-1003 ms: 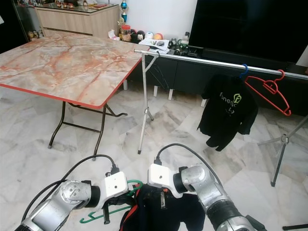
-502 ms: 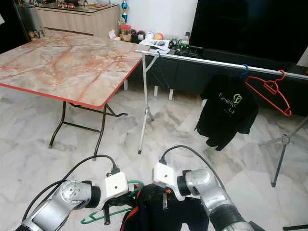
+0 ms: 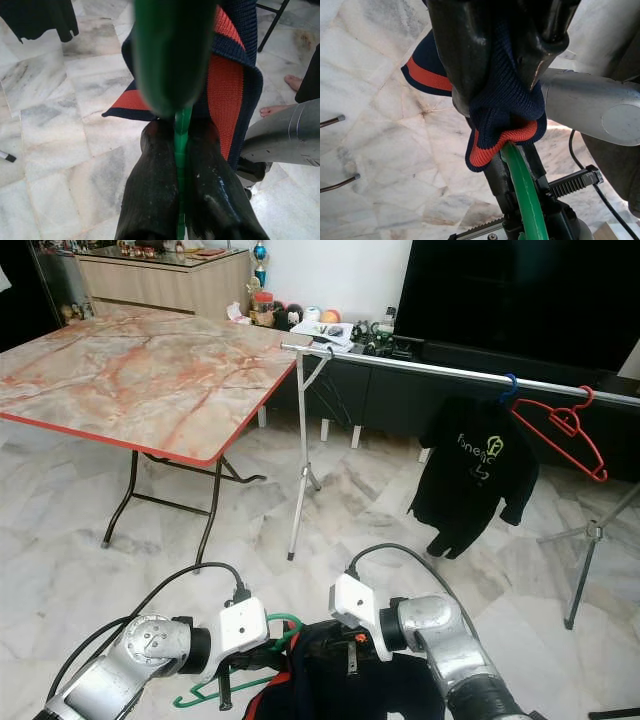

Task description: Hang hanger

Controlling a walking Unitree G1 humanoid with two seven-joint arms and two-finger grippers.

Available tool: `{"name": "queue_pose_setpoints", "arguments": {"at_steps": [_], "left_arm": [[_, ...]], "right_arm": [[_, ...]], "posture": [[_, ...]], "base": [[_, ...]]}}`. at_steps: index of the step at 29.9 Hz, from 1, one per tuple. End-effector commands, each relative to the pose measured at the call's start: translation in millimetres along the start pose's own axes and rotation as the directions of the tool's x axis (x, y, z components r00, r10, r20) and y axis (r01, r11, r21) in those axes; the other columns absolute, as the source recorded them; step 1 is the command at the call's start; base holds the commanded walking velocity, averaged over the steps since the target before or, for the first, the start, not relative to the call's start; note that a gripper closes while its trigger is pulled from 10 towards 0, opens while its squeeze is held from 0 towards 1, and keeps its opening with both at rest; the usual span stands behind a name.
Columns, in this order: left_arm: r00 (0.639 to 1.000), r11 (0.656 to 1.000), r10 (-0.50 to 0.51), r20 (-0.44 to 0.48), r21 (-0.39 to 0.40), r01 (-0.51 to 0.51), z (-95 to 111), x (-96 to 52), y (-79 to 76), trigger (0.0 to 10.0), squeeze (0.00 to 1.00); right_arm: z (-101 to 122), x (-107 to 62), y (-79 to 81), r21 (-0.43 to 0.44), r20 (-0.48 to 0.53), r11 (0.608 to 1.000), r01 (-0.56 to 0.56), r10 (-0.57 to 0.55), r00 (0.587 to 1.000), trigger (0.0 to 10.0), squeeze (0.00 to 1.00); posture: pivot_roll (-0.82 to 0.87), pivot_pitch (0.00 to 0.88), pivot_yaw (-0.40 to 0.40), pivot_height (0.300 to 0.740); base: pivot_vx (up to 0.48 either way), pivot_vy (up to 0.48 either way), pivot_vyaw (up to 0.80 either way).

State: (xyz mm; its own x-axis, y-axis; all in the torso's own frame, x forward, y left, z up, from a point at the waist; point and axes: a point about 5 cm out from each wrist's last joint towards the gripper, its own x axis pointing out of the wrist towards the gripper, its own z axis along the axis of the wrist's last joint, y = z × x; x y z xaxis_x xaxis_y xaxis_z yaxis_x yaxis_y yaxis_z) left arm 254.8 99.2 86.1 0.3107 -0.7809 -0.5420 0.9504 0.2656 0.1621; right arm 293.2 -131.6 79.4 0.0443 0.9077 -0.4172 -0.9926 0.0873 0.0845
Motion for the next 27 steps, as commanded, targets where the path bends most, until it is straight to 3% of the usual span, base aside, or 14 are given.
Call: {"name": "queue_pose_setpoints", "arguments": {"at_steps": [1,4,5,6,7,8,9,11,12,24,25,26,27], "left_arm": [[0.998,0.999,-0.025,-0.053,-0.031,0.023,-11,2.8,-5.0,0.0,0.0],[0.998,0.999,-0.027,-0.053,-0.029,0.025,-11,2.9,-4.6,0.0,0.0],[0.998,0.999,-0.028,-0.055,-0.027,0.027,-11,2.6,-4.5,0.0,0.0],[0.998,0.999,-0.029,-0.056,-0.026,0.028,-11,2.5,-4.6,0.0,0.0],[0.998,0.999,-0.029,-0.056,-0.026,0.028,-11,2.5,-4.6,0.0,0.0],[0.998,0.999,-0.03,-0.059,-0.026,0.029,-11,2.1,-4.6,0.0,0.0],[0.998,0.999,-0.03,-0.063,-0.026,0.029,-12,1.1,-4.5,0.0,0.0],[0.997,0.999,-0.03,-0.064,-0.027,0.028,-12,0.8,-4.3,0.0,0.0],[0.997,0.999,-0.031,-0.066,-0.027,0.029,-13,0.7,-4.3,0.0,0.0],[0.996,0.999,-0.022,-0.087,-0.026,0.02,-15,0.5,-2.4,0.0,0.0],[0.996,0.999,-0.021,-0.088,-0.026,0.019,-15,0.3,-2.4,0.0,0.0],[0.996,1.0,-0.019,-0.089,-0.027,0.017,-16,-0.1,-2.1,0.0,0.0],[0.996,1.0,-0.017,-0.09,-0.027,0.014,-16,-0.4,-1.6,0.0,0.0]], "right_arm": [[21,-7.9,-7.9,-0.071,0.084,0.996,0.059,-0.053,0.995,10.0,0.0],[19,-5.3,-6.9,-0.076,0.057,0.996,0.047,-0.042,0.997,10.0,0.01],[20,-2.9,-7.5,-0.073,0.06,0.996,0.048,-0.043,0.997,10.0,0.4],[22,-2.2,-7.7,-0.074,0.066,0.996,0.047,-0.042,0.997,10.0,0.57],[22,-2.2,-7.7,-0.074,0.066,0.996,0.047,-0.042,0.997,10.0,0.57],[24,-0.7,-7.2,-0.077,0.081,0.996,0.039,-0.033,0.996,6.7,0.51],[26,0.4,-7.0,-0.083,0.094,0.996,0.033,-0.025,0.995,4.9,0.0],[27,0.7,-7.0,-0.086,0.098,0.996,0.031,-0.022,0.995,4.9,0.0],[27,0.7,-7.3,-0.089,0.105,0.995,0.035,-0.025,0.994,10.0,0.0],[29,-3.7,-10.5,-0.064,0.149,0.997,0.035,-0.025,0.989,10.0,0.0],[31,-3.9,-11.6,-0.057,0.166,0.998,0.04,-0.03,0.986,7.1,0.0],[33,-4.0,-12.5,-0.05,0.183,0.998,0.044,-0.034,0.982,0.1,0.0],[34,-4.0,-13.0,-0.045,0.196,0.998,0.045,-0.035,0.98,0.1,0.0]], "posture": [[0.14,0.0,-0.086,0.74],[0.14,0.0,-0.085,0.74],[0.14,0.0,-0.084,0.74],[0.14,0.0,-0.085,0.74],[0.14,0.0,-0.085,0.74],[0.15,0.0,-0.087,0.74],[0.15,0.0,-0.087,0.74],[0.15,0.0,-0.088,0.74],[0.15,0.0,-0.088,0.74],[0.2,0.0,-0.12,0.74],[0.2,0.0,-0.12,0.74],[0.2,0.0,-0.12,0.74],[0.21,0.0,-0.124,0.74]], "base": [[0.0,0.0,0.0],[0.0,0.0,0.0],[0.0,0.0,0.0],[0.0,0.0,0.0],[0.0,0.0,0.0],[0.0,0.0,0.0],[0.0,0.0,0.0],[0.0,0.0,0.0],[0.0,0.0,0.0],[0.0,0.0,0.0],[0.0,0.0,0.0],[0.0,0.0,0.0],[0.0,0.0,0.0]]}}
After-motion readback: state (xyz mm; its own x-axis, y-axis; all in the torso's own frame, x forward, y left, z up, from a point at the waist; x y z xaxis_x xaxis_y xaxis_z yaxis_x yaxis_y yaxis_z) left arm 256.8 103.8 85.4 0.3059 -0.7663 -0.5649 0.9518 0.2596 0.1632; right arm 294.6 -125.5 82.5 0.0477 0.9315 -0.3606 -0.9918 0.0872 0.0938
